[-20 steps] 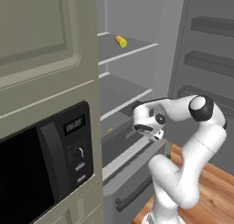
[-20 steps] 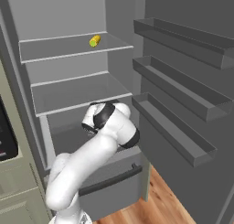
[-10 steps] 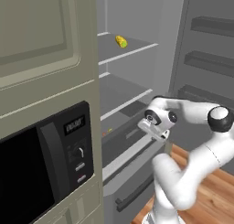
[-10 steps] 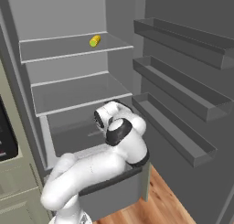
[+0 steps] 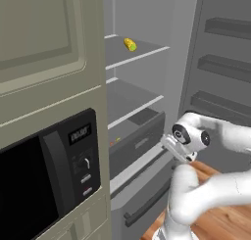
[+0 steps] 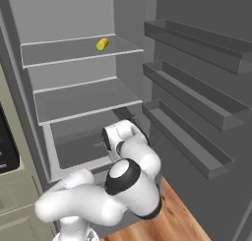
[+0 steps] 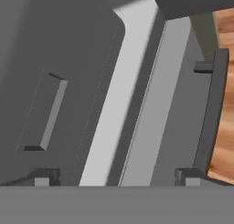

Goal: Place the lemon and carrot inside the fridge drawer. Close the drawer after placing the vegetables.

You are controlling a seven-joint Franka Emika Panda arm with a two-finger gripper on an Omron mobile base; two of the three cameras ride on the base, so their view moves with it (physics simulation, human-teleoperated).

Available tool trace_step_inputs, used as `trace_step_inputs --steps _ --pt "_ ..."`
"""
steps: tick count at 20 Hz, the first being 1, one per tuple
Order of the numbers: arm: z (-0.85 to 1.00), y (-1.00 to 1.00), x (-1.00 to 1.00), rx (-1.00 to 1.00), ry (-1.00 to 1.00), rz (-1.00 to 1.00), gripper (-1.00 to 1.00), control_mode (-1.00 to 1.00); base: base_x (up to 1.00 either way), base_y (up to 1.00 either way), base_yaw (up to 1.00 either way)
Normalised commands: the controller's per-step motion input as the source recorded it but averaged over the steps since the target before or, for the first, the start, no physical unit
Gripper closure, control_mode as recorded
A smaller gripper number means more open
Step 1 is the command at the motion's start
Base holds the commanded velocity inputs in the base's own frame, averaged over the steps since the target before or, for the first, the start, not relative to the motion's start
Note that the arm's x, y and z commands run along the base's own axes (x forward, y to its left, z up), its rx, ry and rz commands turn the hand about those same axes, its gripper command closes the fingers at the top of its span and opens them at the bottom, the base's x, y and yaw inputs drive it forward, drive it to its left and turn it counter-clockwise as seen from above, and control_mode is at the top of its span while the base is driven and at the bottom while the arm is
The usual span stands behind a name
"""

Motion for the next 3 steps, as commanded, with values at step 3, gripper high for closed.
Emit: trace_step_inputs --steps 3 --pt "0.26 0.20 -0.88 0.00 0.00 -0.10 -1.00 -1.00 0.00 0.00 0.00"
